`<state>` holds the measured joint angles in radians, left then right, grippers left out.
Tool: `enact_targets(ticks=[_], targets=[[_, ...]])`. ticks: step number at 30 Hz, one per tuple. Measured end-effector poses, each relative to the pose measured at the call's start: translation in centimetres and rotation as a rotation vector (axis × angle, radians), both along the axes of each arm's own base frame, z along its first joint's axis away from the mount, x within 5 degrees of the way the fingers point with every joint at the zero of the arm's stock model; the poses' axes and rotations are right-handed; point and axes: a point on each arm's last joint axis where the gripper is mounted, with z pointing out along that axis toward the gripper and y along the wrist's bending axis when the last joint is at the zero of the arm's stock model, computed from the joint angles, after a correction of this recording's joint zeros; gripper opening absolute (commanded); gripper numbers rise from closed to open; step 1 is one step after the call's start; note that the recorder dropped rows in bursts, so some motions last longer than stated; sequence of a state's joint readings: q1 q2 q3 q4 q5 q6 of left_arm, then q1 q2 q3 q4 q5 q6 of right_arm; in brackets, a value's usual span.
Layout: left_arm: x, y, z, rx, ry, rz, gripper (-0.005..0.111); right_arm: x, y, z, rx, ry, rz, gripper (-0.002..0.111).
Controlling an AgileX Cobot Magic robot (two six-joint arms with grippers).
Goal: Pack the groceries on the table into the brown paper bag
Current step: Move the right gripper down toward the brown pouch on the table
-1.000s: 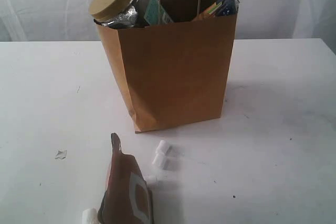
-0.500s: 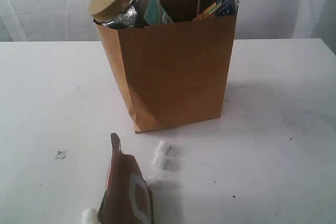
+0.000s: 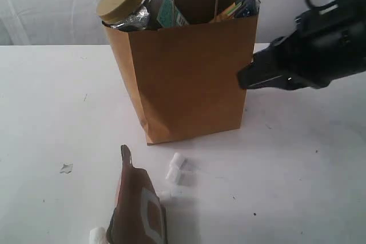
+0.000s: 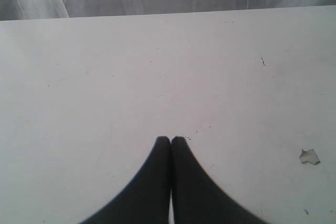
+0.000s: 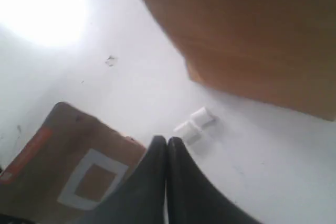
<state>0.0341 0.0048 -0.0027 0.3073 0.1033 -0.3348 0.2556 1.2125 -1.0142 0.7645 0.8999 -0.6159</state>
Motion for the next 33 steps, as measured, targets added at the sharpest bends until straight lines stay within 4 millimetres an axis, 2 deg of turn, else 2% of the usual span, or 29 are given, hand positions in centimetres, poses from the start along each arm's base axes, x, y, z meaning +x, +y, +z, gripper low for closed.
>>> enact_targets(ticks=[9, 12, 15, 18, 26, 28, 30, 32, 33], targets=[[0.0, 0.0, 0.0, 0.0, 0.0, 0.0, 0.0, -1.3, 8.2, -3.9, -0.046, 0.076, 0.246, 0.0], [0.0, 0.0, 0.0, 0.0, 0.0, 0.0, 0.0, -2.6, 11.0, -4.5, -0.076, 0.041, 0.335, 0.0], [0.0, 0.0, 0.0, 0.0, 0.0, 0.0, 0.0, -3.5, 12.8, -4.2, -0.056, -0.005, 0.347, 0.0], [0.0, 0.0, 0.0, 0.0, 0.0, 0.0, 0.0, -3.8, 13.7, -3.8, -0.021, -0.053, 0.318, 0.0], [0.0, 0.0, 0.0, 0.0, 0.0, 0.0, 0.0, -3.9, 14.5, -3.2, 0.021, -0.133, 0.279, 0.001], [0.0, 0.0, 0.0, 0.0, 0.0, 0.0, 0.0, -3.7, 14.6, -3.0, 0.034, -0.159, 0.254, 0.008], [0.0, 0.0, 0.0, 0.0, 0.0, 0.0, 0.0, -3.5, 14.6, -2.9, 0.041, -0.174, 0.241, 0.023], [0.0, 0.0, 0.0, 0.0, 0.0, 0.0, 0.0, -3.6, 14.7, -3.1, 0.029, -0.167, 0.26, 0.044], [0.0, 0.0, 0.0, 0.0, 0.0, 0.0, 0.0, -3.7, 14.8, -3.4, 0.012, -0.15, 0.285, 0.059]])
